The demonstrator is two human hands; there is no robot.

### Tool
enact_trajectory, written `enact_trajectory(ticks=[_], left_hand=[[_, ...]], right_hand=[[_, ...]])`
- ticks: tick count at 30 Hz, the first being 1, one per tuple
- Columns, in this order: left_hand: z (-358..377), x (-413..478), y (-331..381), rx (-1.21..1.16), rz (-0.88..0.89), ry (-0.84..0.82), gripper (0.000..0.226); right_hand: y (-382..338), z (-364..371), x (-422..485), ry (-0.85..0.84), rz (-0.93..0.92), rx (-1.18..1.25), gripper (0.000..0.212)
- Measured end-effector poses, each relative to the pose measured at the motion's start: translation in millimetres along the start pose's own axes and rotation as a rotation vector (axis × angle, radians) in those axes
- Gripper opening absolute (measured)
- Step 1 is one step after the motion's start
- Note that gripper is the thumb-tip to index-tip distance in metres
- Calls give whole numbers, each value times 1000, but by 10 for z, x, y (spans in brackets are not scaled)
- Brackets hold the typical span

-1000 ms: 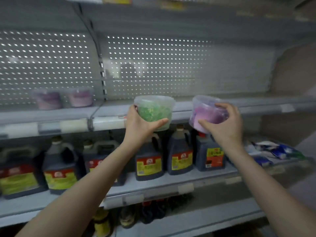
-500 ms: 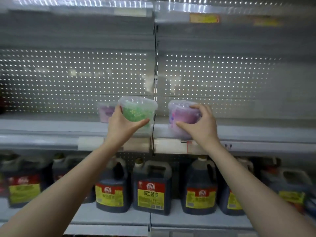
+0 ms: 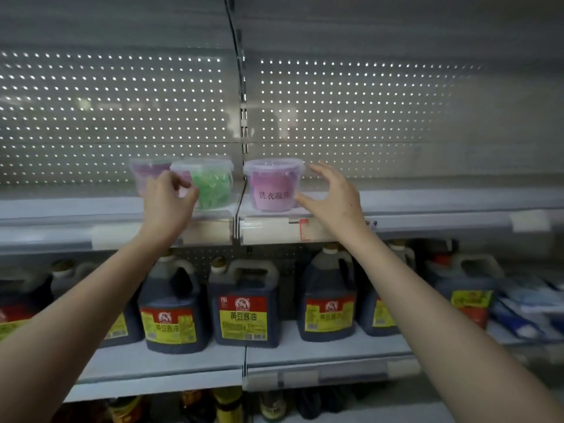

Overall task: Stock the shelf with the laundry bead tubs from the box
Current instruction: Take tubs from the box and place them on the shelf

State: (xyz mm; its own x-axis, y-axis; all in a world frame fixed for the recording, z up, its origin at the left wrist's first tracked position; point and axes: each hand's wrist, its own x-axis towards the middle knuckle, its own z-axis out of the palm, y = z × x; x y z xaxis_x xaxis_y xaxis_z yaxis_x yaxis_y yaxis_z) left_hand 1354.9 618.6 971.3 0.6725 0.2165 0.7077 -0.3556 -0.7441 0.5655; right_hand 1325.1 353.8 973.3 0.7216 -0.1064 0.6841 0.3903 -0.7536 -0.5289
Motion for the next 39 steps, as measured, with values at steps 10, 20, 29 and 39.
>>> enact_trajectory(ticks=[10, 20, 29, 39], left_hand=[[473, -911, 1063, -49, 208, -263, 23], [1453, -2282, 1939, 190, 560, -565, 23], [2502, -3568, 2679, 115, 725, -917, 29], [3659, -4775, 3249, 44, 939, -1209, 30]], right_hand=[[824, -918, -861, -31, 105, -266, 47], [1878, -1920, -2156, -130, 263, -546, 41], [2804, -2835, -3661, -168, 573, -691, 46], [3561, -3238, -4858, -197, 1034, -779, 43]])
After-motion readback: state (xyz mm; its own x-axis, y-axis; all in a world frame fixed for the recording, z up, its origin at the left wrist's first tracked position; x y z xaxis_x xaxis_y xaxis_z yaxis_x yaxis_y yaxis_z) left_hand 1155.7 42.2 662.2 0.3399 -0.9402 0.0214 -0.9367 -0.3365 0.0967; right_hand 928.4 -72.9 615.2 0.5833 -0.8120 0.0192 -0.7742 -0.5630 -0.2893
